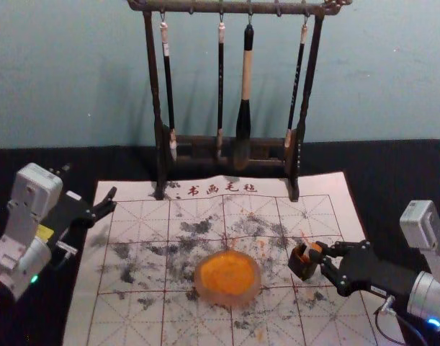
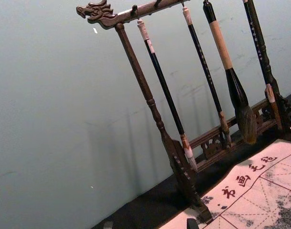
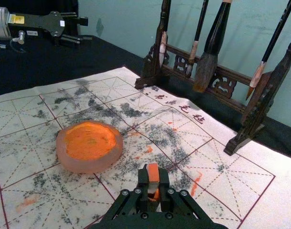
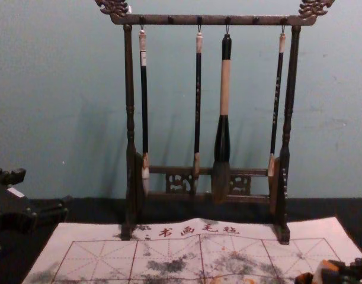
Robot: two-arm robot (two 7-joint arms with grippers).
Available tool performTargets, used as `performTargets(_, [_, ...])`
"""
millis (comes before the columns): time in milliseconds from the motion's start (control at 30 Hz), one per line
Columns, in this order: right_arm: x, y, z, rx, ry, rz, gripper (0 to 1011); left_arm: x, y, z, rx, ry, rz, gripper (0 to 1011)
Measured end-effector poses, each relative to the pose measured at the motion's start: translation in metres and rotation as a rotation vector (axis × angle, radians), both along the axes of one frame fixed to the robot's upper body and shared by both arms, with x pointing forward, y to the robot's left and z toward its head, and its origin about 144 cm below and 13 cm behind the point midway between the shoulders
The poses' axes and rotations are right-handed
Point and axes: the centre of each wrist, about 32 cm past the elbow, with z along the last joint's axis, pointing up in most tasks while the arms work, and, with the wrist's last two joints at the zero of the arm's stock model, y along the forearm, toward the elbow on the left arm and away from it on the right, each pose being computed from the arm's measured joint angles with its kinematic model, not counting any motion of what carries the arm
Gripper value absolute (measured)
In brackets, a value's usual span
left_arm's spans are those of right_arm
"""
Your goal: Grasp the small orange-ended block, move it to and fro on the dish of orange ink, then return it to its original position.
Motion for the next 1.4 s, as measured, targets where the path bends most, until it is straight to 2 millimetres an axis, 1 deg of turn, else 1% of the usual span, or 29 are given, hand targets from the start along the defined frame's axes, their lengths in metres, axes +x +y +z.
performTargets(67, [0.0, 0.0, 0.0, 0.0, 0.0, 0.0, 104, 0.0, 0.0, 0.0, 0.0, 0.0, 0.0, 1001])
performTargets(733, [0.0, -0.001, 0.0, 0.005, -0.002, 0.005, 104, 0.0, 0.0, 0.0, 0.0, 0.0, 0.0, 1001])
performTargets(967, [-0.001, -0.002, 0.003, 0.023, -0.007, 0.024, 104, 0.0, 0.0, 0.0, 0.0, 0.0, 0.0, 1001])
performTargets(1167, [-0.001, -0.004, 0.009, 0.03, -0.015, 0.03, 104, 0.0, 0.0, 0.0, 0.0, 0.0, 0.0, 1001])
performTargets(1400, [-0.001, -0.01, 0.023, 0.025, -0.03, 0.043, 104, 0.0, 0.0, 0.0, 0.0, 0.0, 0.0, 1001])
